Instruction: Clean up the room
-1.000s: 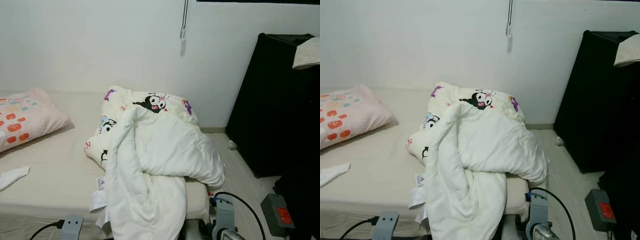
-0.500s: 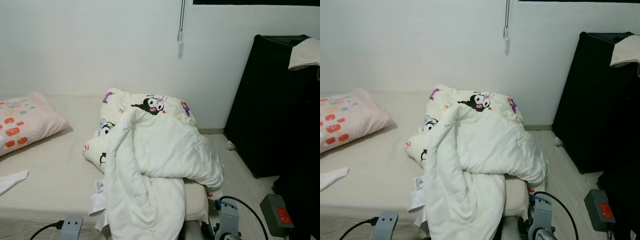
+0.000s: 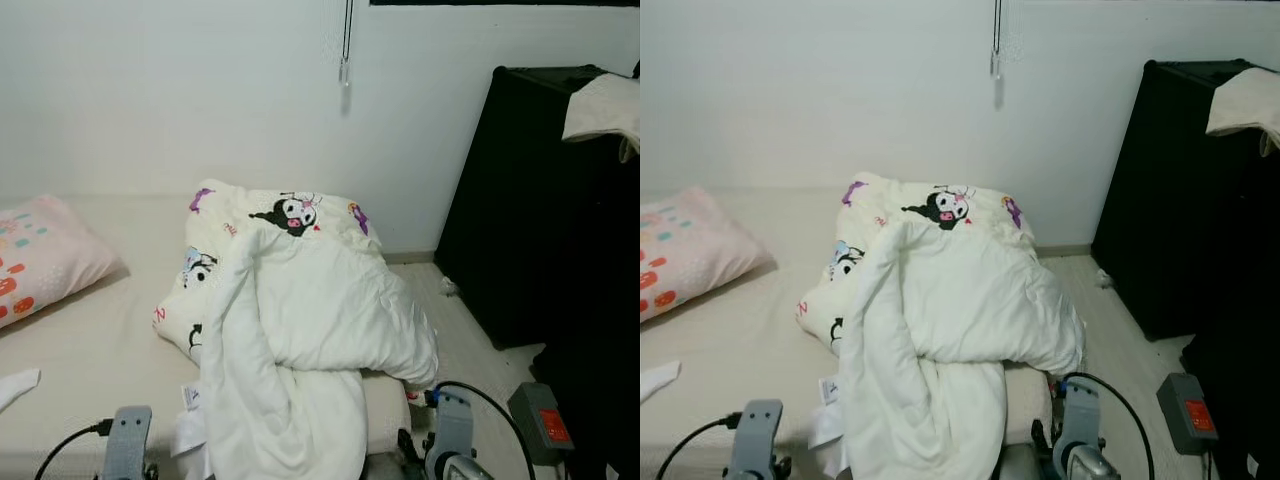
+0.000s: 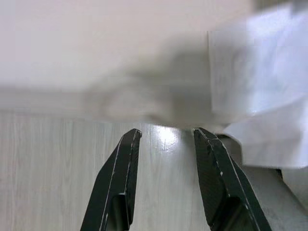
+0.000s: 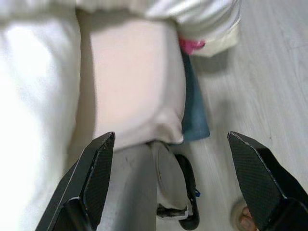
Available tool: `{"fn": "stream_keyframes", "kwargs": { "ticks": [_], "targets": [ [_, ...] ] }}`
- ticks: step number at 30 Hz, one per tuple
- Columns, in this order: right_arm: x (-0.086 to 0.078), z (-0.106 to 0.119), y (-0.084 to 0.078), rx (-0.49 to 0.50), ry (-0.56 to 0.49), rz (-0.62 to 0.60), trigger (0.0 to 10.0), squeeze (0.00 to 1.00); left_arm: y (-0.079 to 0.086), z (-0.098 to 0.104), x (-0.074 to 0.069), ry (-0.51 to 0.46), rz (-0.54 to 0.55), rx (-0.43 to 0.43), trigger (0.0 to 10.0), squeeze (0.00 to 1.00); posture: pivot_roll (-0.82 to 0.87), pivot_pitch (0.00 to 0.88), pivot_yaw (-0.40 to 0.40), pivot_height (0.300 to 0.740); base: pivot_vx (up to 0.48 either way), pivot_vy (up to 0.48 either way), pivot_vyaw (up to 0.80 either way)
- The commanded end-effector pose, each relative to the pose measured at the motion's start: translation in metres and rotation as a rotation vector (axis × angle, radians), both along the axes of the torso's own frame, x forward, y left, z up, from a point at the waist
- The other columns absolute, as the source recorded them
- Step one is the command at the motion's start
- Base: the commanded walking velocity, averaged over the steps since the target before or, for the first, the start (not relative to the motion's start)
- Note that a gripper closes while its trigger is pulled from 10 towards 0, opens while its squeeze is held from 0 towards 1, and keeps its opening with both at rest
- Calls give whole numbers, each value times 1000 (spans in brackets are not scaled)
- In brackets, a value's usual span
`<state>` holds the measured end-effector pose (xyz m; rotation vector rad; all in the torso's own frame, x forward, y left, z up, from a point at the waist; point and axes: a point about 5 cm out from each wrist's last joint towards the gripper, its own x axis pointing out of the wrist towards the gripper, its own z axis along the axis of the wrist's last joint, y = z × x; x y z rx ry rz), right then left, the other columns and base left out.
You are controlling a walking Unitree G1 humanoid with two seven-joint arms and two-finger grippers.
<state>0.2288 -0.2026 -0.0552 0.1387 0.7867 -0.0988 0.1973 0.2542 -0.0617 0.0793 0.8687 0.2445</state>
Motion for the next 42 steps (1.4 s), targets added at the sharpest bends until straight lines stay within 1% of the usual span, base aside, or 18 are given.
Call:
{"fn": "stream_keyframes", "kwargs": {
  "ticks": [1,2,4,5,6,7,9,10,13,24,31,32,34,37,38,40,41,42],
  "targets": [
    [5,3,0,1,-24,0,10000,0,7,2,-1,5,13,19,10000,0,-139,0,-19,654,0,0,0],
    [5,3,0,1,-24,0,10000,0,7,2,-1,5,13,19,10000,0,-139,0,-19,654,0,0,0],
    [5,3,0,0,-25,3,10000,0,5,-4,-11,42,6,20,10000,0,-140,0,-21,664,0,0,0],
    [5,3,0,0,-25,3,10000,0,5,-4,-11,42,6,20,10000,0,-140,0,-21,664,0,0,0],
    [4,3,0,-1,-23,5,10000,0,4,-8,-17,67,-1,20,10000,0,-141,0,-22,669,0,0,0],
    [4,3,0,-1,-23,5,10000,0,4,-8,-17,67,-1,20,10000,0,-141,0,-22,669,0,0,0],
    [3,2,-1,-3,-20,9,10000,0,2,-14,-29,109,-15,22,10000,0,-143,0,-23,678,0,0,0],
    [3,2,-1,-3,-20,9,10000,0,2,-14,-29,109,-15,22,10000,0,-143,0,-23,678,0,0,0],
    [2,2,-1,-4,-17,11,10000,0,1,-18,-37,136,-19,22,10000,0,-141,0,-26,693,0,0,0],
    [0,0,2,-5,-7,26,10000,0,-1,-19,-37,141,-20,19,10000,0,-140,0,-27,737,0,0,0],
    [-5,-3,1,-10,17,32,10000,0,-4,-19,-36,143,-26,17,10000,0,-143,0,-25,740,0,0,0],
    [-9,-7,2,-15,40,39,10000,0,-5,-20,-37,146,-29,16,10000,0,-140,0,-32,740,0,0,0],
    [-9,-7,2,-15,40,39,10000,0,-5,-20,-37,146,-29,16,10000,0,-140,0,-32,740,0,0,0],
    [-22,-15,4,-43,109,66,10000,0,-8,-21,-37,153,-36,13,10000,0,-137,0,-40,740,0,0,0],
    [-22,-15,4,-43,109,66,10000,0,-8,-21,-37,153,-36,13,10000,0,-137,0,-40,740,0,0,0],
    [-28,-19,6,-56,140,85,10000,0,-10,-22,-38,157,-39,11,10000,0,-138,0,-39,740,0,0,0],
    [-36,-24,7,-78,183,115,10000,0,-11,-23,-39,163,-44,10,10000,0,-143,0,-36,740,0,0,0],
    [-36,-24,7,-78,183,115,10000,0,-11,-23,-39,163,-44,10,10000,0,-143,0,-36,740,0,0,0]
  ]
}}
